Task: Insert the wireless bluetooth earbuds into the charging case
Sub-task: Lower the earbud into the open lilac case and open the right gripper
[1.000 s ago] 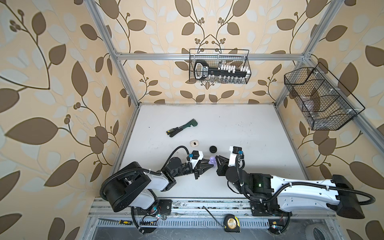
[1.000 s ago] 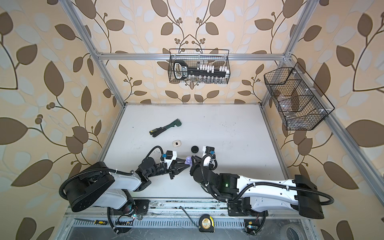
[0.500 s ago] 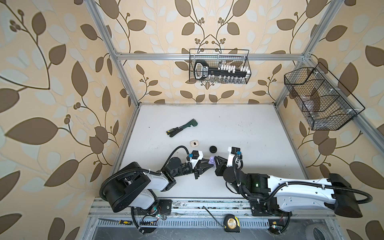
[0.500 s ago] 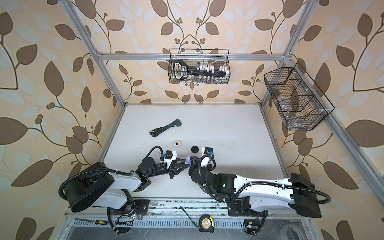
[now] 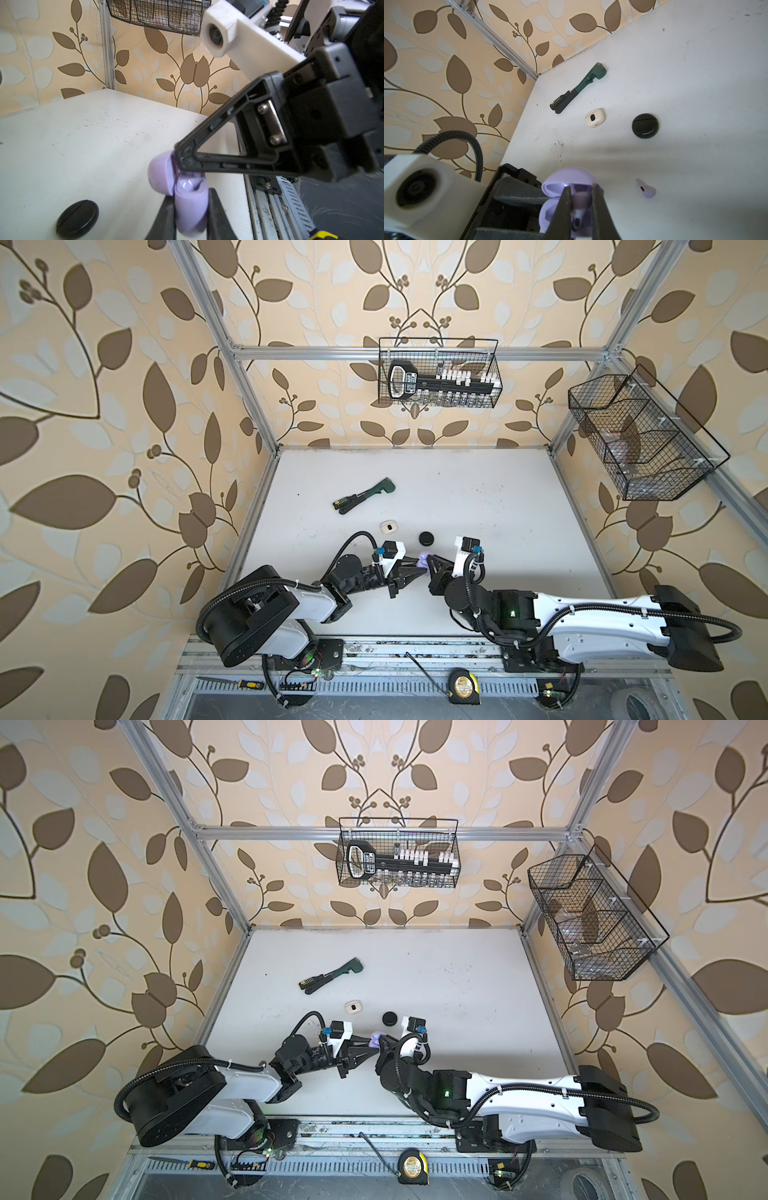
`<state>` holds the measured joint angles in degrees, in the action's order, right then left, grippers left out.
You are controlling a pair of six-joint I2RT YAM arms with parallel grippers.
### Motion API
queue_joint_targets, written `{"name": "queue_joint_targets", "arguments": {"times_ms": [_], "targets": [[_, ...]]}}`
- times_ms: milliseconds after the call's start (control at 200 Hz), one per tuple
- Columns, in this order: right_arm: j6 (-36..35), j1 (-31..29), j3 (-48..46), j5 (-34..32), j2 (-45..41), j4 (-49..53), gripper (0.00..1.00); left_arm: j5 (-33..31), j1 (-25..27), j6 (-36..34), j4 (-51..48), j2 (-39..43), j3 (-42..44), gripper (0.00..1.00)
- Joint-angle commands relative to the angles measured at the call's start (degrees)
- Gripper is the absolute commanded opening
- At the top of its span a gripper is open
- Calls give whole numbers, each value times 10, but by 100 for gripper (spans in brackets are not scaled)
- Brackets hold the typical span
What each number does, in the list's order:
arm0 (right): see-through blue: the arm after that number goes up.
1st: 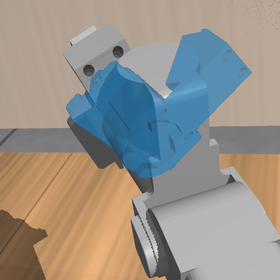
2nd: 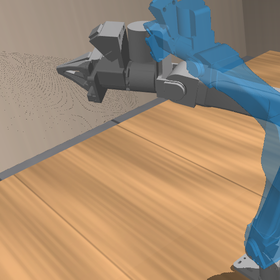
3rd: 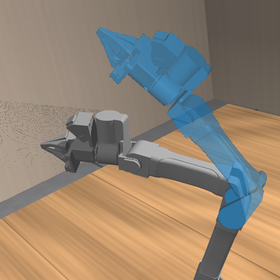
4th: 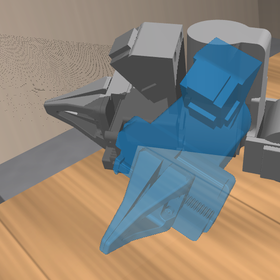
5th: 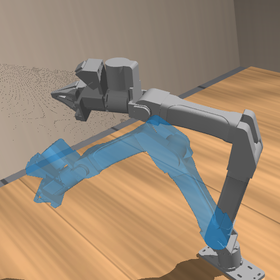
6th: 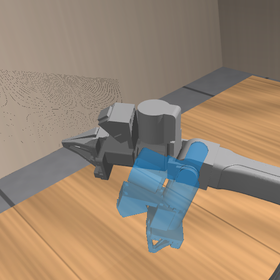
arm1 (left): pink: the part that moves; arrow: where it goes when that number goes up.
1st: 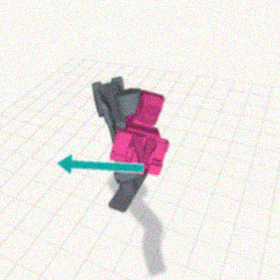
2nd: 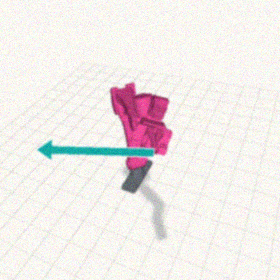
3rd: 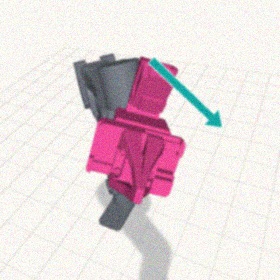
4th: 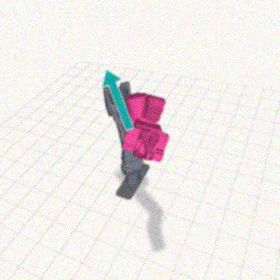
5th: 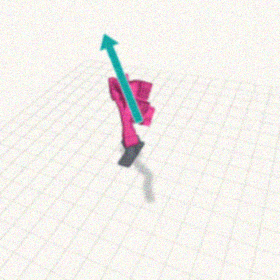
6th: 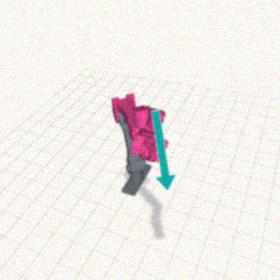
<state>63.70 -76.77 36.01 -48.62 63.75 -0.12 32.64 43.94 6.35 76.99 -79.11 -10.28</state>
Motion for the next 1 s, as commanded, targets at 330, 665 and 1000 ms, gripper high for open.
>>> {"name": "queue_joint_targets", "arguments": {"times_ms": [330,665,1000], "targets": [[21,-11,-3,11,-4,-2,23,4,5,-1,46,19,-1,0],[14,-14,-4,22,-19,0,39,3,5,-2,46,20,-1,0],[-23,-14,9,16,-76,42,56,2,5,-4,46,21,1,0]]}}
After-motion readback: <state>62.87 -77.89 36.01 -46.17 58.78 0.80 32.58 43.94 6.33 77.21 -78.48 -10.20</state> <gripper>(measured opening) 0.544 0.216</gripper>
